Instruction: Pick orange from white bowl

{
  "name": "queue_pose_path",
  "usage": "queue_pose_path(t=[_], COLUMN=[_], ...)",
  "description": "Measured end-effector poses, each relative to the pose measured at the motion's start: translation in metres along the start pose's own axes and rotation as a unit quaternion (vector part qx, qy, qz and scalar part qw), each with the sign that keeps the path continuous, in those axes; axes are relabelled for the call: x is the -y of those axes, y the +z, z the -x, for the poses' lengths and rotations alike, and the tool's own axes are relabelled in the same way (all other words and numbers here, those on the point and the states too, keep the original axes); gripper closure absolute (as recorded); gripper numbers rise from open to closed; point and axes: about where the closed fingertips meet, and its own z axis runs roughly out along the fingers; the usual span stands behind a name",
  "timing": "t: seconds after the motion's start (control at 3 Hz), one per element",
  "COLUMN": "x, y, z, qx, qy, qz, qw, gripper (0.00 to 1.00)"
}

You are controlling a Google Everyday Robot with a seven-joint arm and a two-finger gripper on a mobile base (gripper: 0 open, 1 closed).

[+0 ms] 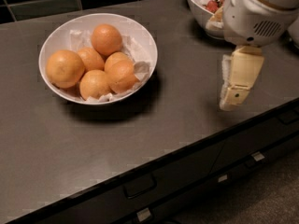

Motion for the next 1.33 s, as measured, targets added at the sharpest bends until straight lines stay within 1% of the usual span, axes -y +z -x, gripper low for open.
queue_pose_path(t=[0.33, 0.67, 1.0, 1.33], x=[0.002, 0.003, 0.007, 0.012], y=[0.01, 0.01, 0.016, 0.026], z=[0.045, 0.049, 0.082, 0.123], qx=[0.017, 0.02, 0.025, 0.036], qy=[-0.056, -0.059, -0.1, -0.147], qz=[0.014, 0.011, 0.018, 0.028], qw=[0.9982, 0.998, 0.9946, 0.988], gripper=[0.0, 0.0, 0.0, 0.0])
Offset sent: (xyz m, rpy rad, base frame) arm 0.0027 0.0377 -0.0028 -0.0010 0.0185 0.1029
